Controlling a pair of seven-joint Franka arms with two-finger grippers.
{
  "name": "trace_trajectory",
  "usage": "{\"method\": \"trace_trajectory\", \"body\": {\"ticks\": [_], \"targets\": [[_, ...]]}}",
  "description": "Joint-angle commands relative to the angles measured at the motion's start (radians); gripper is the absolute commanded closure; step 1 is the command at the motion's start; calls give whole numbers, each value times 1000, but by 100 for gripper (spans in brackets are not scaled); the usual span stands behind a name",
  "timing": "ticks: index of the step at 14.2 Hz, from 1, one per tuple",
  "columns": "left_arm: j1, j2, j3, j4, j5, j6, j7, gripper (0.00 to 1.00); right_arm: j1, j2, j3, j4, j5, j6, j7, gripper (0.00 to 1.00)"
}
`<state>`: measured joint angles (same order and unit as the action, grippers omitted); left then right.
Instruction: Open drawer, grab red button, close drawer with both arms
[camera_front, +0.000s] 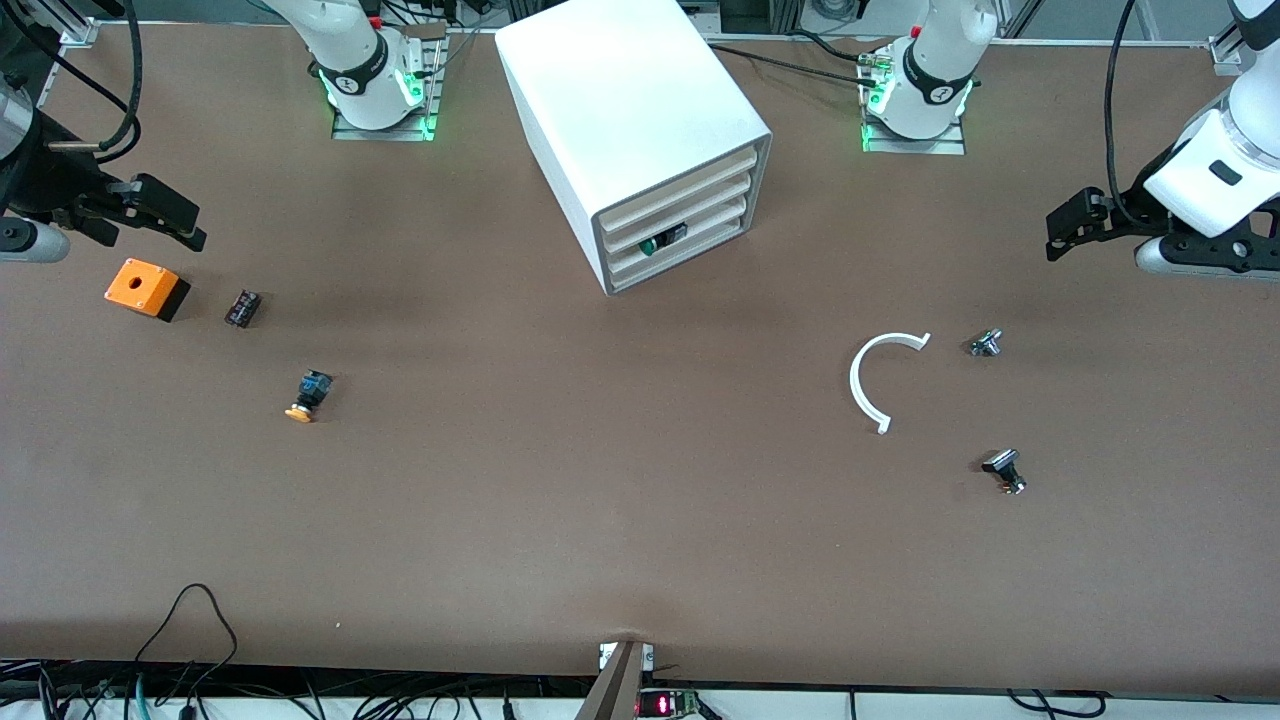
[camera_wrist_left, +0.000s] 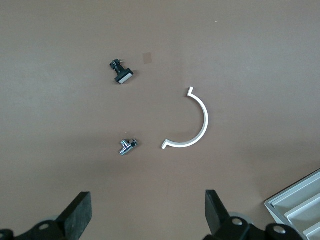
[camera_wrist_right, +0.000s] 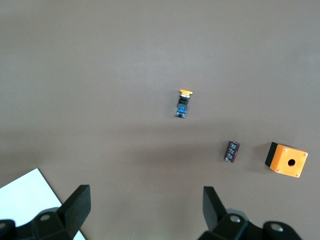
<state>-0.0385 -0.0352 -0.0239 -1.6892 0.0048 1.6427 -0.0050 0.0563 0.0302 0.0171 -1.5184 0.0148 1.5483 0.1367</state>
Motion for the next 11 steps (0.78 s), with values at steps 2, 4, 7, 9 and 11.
{"method": "trace_trajectory", "body": {"ticks": [2,4,7,9,11], "targets": [[-4,6,5,25,-12,-23,23,0,-1,-3,-3,7,-30,-1,-23,1],[-3,8,5,25,-14,-23,23,0,0,-1,-3,7,-32,-2,-23,1],[-4,6,5,25,-16,-23,23,0,0,-1,-3,6,-32,1,-22,1],[-3,6,4,25,-17,-24,25,0,2,-3,-3,6,-32,1,-22,1],[-8,8,2,25,-25,-49,31,0,2,-1,-3,4,-32,1,-20,1]]}}
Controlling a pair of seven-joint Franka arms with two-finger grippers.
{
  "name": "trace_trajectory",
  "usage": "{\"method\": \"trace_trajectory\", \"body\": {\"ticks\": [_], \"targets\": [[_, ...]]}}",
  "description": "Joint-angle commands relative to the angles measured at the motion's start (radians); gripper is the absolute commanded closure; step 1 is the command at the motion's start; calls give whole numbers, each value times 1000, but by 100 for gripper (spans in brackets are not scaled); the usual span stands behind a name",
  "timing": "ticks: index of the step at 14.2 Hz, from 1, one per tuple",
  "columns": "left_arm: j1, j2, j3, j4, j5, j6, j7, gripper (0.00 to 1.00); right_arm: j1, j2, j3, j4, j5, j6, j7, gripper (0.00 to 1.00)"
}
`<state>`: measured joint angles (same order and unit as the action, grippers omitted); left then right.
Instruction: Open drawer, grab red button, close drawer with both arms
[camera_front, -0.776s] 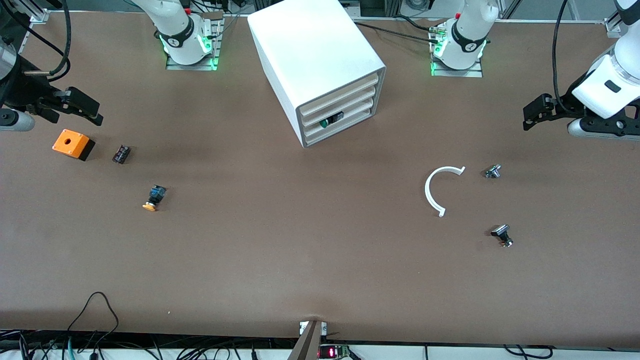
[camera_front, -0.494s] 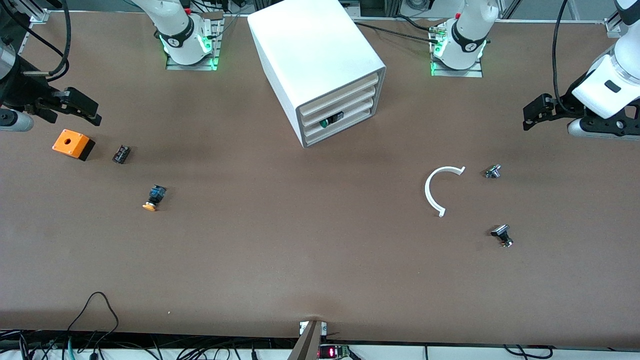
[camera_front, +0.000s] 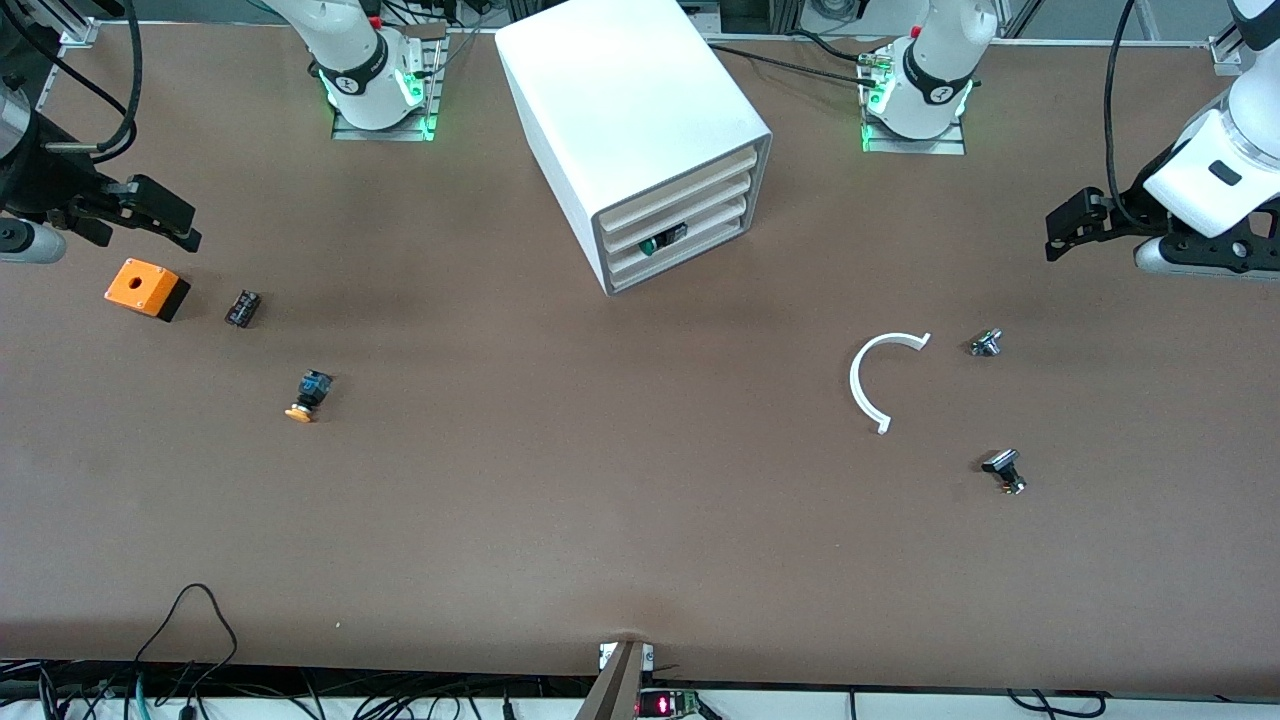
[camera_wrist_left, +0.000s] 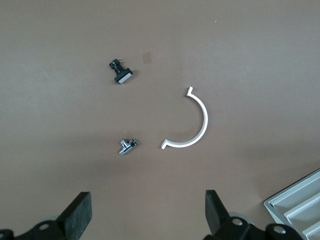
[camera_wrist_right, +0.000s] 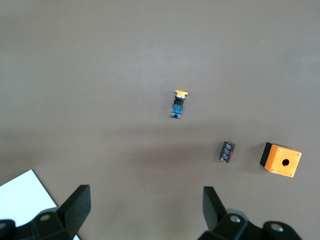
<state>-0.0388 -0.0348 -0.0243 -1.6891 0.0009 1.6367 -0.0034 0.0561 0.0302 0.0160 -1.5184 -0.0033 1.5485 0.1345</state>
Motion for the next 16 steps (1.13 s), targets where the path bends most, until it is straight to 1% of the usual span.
{"method": "trace_trajectory", "body": {"ticks": [1,3,8,11,14,16], "targets": [[-7,7,4,25,-41,-64,34,0,2,-1,-2,3,-14,1,-18,1],[-9,7,4,25,-53,-95,36,0,2,-3,-1,3,-14,1,-18,1],[-15,9,4,25,-82,-115,39,0,2,-3,-2,1,-14,1,-18,1],[-16,9,4,25,-84,-115,39,0,2,-1,-2,0,-14,4,-19,1],[-16,18,4,25,-122,-115,39,0,2,-1,-2,-2,-14,2,-18,1],[-15,18,4,26,-118,-113,42,0,2,-1,-1,-5,-14,4,-16,1]]}}
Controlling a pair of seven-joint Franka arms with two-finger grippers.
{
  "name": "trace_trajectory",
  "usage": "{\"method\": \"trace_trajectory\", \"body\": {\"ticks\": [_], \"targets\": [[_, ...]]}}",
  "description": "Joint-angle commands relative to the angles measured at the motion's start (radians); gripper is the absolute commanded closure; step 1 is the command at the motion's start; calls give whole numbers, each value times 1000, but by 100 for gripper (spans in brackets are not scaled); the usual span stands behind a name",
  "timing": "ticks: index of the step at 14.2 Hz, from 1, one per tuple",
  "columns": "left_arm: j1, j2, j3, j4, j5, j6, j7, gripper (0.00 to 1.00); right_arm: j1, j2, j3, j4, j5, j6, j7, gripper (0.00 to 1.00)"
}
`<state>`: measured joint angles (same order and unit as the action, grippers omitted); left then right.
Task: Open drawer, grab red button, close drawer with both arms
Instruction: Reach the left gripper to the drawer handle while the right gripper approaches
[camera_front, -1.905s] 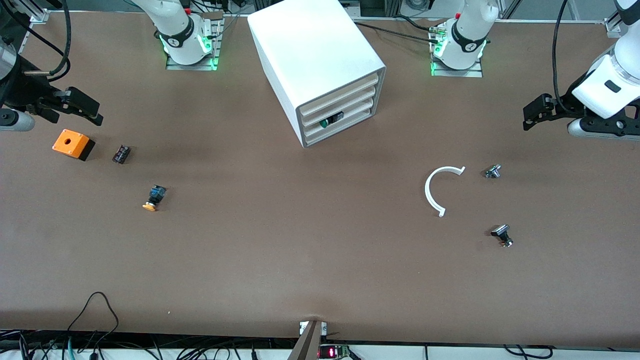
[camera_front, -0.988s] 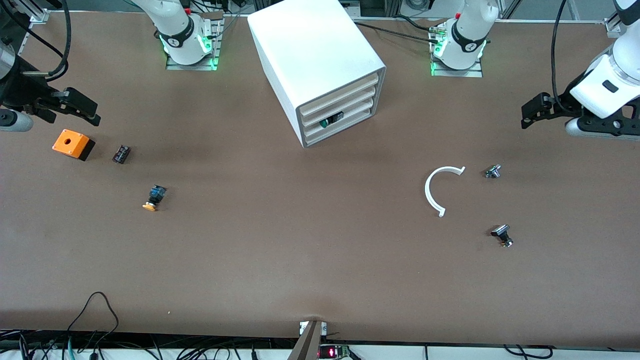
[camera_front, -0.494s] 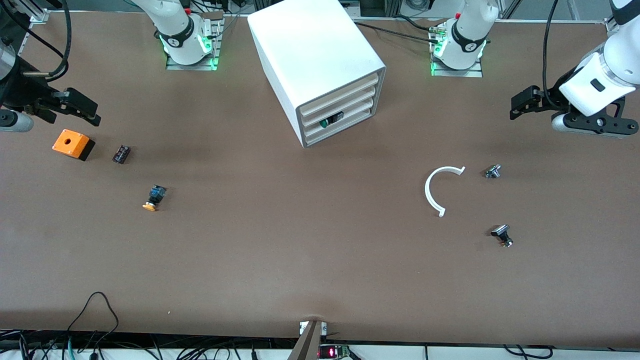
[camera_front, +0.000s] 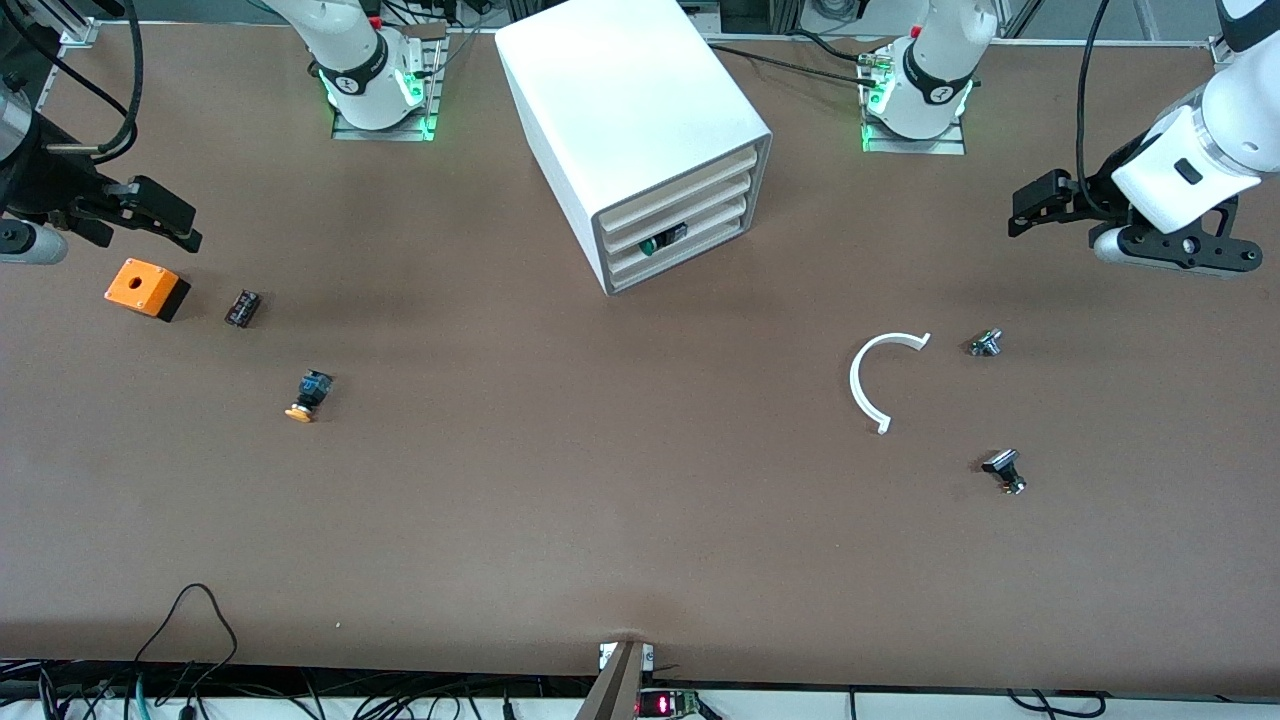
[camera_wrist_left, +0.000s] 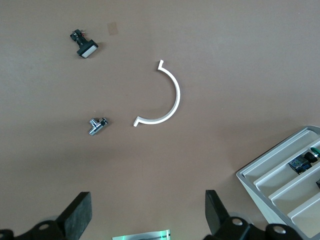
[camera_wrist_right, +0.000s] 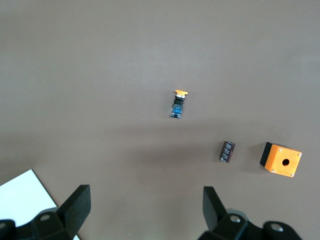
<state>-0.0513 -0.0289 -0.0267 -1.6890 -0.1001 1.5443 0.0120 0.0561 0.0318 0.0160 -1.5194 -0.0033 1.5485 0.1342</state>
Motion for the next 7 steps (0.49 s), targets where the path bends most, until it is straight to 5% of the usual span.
{"method": "trace_trajectory", "body": {"ticks": [1,7], "targets": [[-4,14,8,35,-7,-21,28,0,2,0,-1,-16,-14,10,-15,1],[-10,129,-7,181,24,-71,67,0,21,114,4,-30,-14,30,-4,1]]}}
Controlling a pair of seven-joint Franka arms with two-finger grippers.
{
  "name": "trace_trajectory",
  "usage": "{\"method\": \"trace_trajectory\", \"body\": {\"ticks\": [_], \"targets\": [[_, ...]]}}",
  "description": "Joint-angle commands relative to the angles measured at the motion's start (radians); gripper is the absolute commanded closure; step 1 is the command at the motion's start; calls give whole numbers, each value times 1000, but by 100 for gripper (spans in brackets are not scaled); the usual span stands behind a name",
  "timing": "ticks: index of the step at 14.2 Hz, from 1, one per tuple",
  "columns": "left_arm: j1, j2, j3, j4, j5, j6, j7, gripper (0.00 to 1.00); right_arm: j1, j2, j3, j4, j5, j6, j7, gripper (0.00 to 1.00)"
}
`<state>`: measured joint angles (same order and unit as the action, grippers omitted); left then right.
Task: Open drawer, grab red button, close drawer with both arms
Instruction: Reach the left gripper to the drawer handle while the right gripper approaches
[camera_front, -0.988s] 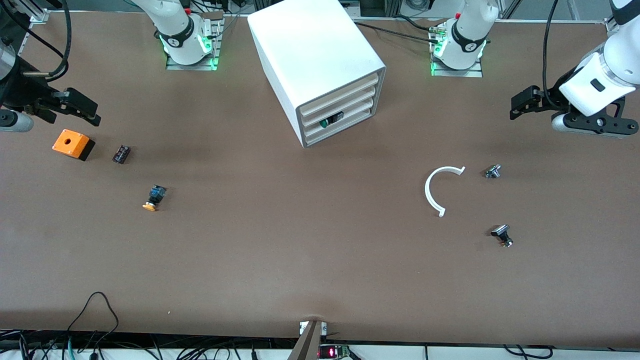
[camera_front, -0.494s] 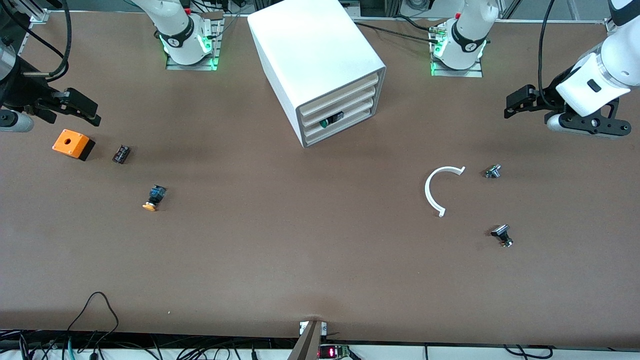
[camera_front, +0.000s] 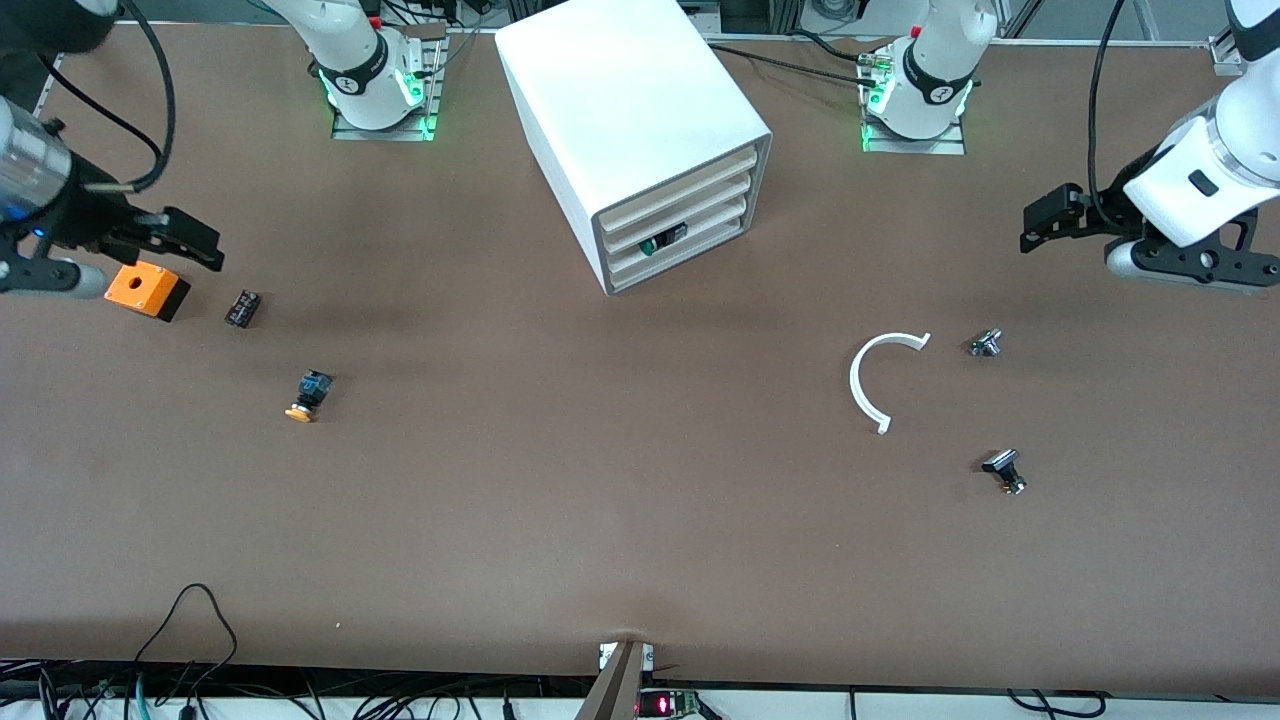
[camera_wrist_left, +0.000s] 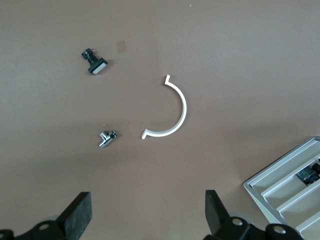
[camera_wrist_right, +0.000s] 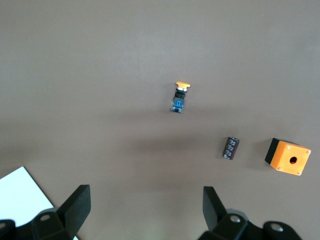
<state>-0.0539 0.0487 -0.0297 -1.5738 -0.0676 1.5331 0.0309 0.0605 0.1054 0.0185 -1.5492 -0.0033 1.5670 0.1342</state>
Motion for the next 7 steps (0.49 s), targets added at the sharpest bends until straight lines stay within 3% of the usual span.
{"method": "trace_trajectory", "body": {"ticks": [1,7], "targets": [[-7,74,-9,58,-79,-91,79,0,16,68,1,1,-14,14,-4,1],[-4,253,-38,41,-498,-146,157,3,51,135,3,-2,5,103,16,1]]}}
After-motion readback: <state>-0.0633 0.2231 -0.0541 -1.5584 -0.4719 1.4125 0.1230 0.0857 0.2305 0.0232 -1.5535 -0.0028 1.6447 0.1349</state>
